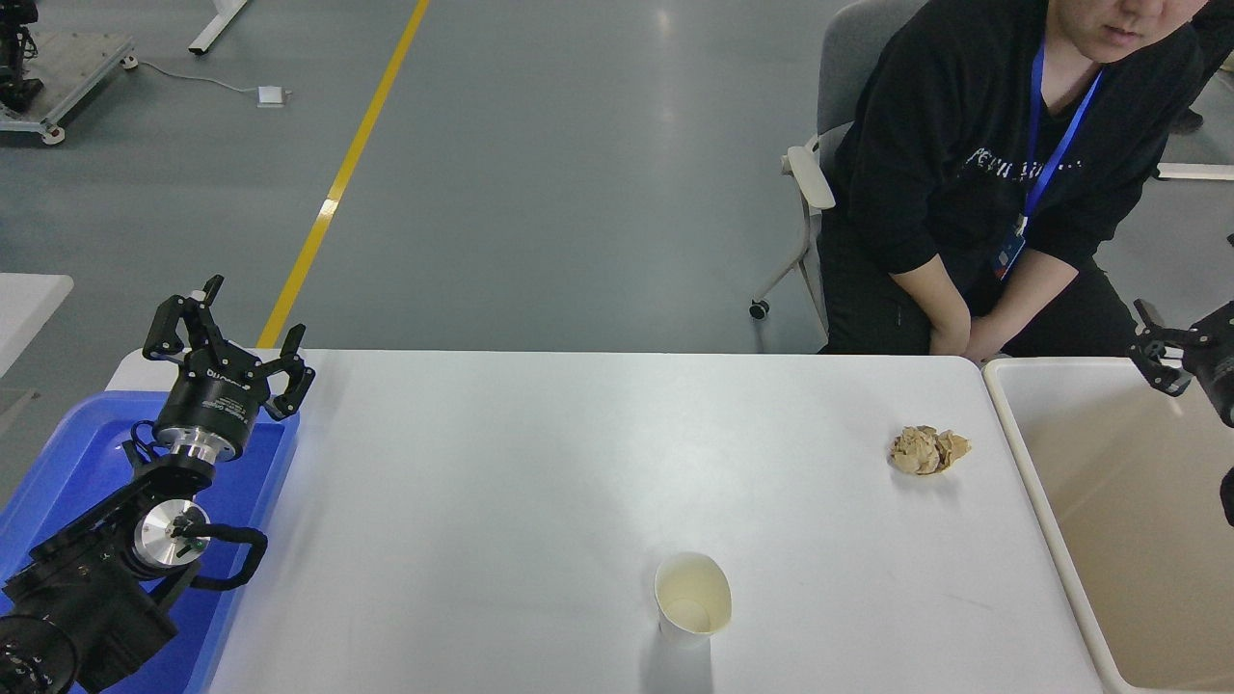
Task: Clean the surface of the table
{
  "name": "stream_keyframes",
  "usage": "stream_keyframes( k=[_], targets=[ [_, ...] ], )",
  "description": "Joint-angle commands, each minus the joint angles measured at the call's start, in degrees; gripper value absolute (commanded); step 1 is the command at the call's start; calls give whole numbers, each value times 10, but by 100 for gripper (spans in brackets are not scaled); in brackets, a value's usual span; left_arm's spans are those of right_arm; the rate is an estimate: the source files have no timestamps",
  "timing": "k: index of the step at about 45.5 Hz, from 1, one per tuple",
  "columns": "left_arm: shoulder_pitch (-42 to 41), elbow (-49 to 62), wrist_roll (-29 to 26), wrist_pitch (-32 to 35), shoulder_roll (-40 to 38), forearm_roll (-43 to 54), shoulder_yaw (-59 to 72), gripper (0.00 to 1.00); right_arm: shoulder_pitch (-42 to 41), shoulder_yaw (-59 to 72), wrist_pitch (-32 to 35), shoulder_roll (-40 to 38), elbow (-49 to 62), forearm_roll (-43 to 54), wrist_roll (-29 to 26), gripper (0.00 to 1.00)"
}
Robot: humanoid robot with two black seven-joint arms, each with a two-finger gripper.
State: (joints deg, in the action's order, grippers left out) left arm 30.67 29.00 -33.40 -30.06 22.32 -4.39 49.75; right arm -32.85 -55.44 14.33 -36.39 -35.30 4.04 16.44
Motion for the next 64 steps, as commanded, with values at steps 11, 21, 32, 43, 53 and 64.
stream_keyframes(
  k=[11, 21, 32, 43, 53, 64],
  targets=[
    [0, 0, 0, 0, 0, 0, 0, 100, -6, 1, 0, 0, 1, 0, 0, 99],
    [0, 0, 0, 0, 0, 0, 0, 100, -7, 0, 0, 1, 9, 0, 0, 99],
    [0, 0, 0, 0, 0, 0, 0, 100, -4, 2, 2, 1, 36, 0, 0, 99],
    [0, 0, 0, 0, 0, 0, 0, 100, 2, 5, 3, 8, 38, 0, 0, 99],
    [0, 0, 0, 0, 0, 0, 0, 100, -6, 49, 3, -4, 48, 3, -1, 99],
    [0, 0, 0, 0, 0, 0, 0, 100, -19, 64, 4, -33, 45, 40, -1, 99]
  ],
)
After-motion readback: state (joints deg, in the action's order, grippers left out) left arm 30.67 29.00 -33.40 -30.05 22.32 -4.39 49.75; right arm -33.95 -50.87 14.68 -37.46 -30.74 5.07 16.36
